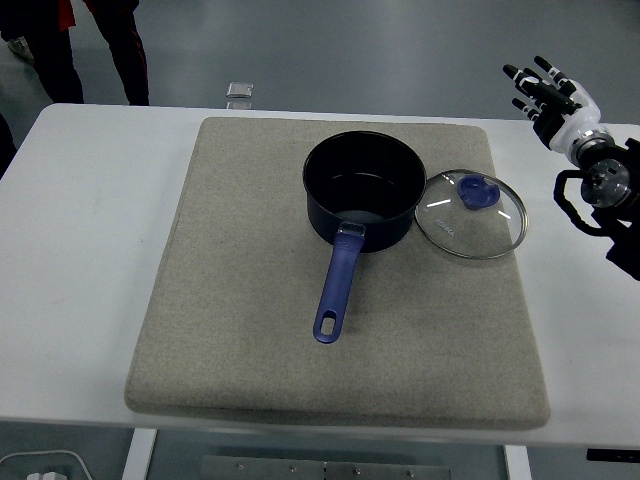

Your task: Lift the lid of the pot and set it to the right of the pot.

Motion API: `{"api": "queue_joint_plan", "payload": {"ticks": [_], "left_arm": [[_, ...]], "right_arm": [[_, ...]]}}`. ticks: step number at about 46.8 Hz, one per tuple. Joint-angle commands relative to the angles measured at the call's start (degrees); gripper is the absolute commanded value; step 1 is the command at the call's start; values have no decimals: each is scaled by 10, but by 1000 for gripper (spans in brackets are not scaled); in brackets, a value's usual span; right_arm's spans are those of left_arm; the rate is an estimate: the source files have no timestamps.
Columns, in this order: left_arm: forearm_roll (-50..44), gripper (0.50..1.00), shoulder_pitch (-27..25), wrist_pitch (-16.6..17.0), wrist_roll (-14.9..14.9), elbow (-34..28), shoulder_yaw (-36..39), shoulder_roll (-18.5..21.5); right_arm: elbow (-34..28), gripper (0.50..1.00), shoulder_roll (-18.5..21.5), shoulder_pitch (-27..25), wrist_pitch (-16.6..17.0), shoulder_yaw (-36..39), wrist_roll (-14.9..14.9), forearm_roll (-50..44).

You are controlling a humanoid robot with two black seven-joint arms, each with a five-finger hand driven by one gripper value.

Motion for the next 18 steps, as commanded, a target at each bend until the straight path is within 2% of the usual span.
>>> {"api": "queue_joint_plan", "payload": {"ticks": [1, 18], "left_arm": [[0, 1000, 0, 0, 0, 0, 0, 0], [0, 1000, 0, 0, 0, 0, 0, 0]], "right_arm": [[-1, 946, -1, -3, 0, 1, 0, -1], [-9, 946, 0, -7, 0, 27, 0, -15]]}}
